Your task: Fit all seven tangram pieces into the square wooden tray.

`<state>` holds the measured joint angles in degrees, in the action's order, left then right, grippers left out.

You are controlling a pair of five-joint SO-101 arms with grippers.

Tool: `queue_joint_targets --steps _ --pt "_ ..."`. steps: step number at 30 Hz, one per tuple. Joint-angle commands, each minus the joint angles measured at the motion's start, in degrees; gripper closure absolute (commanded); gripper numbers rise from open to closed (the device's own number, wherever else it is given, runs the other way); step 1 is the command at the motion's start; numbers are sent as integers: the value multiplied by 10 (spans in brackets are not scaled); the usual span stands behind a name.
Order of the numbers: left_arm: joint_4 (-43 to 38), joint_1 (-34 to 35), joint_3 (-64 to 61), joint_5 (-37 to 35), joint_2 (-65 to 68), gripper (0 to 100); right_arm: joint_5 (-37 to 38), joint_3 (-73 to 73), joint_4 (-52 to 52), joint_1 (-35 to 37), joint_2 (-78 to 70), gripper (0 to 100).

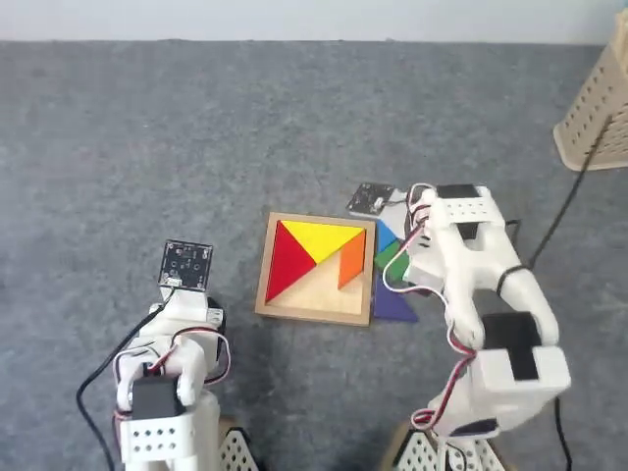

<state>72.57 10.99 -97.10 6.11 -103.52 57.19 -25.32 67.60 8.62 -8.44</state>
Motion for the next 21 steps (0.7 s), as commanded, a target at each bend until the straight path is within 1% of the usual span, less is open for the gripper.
queue_joint_targets --steps 1,4,5,9,11,15,21 --pt "0 -2 6 -4 -12 929 22 38 -13 -17 -1 775" --pt "0 -2 6 -4 -12 929 22 40 -13 -23 -6 780" --pt "0 -2 6 -4 -12 929 22 40 -13 -24 -6 797" --pt "0 -2 6 -4 -12 929 24 44 -13 -26 -4 907" --pt "0 -2 6 -4 -12 929 25 44 -13 -26 0 946" --pt "0 -2 6 -4 -12 929 17 62 7 -27 0 954" --pt "0 -2 6 -4 -12 929 -4 142 101 -29 2 957"
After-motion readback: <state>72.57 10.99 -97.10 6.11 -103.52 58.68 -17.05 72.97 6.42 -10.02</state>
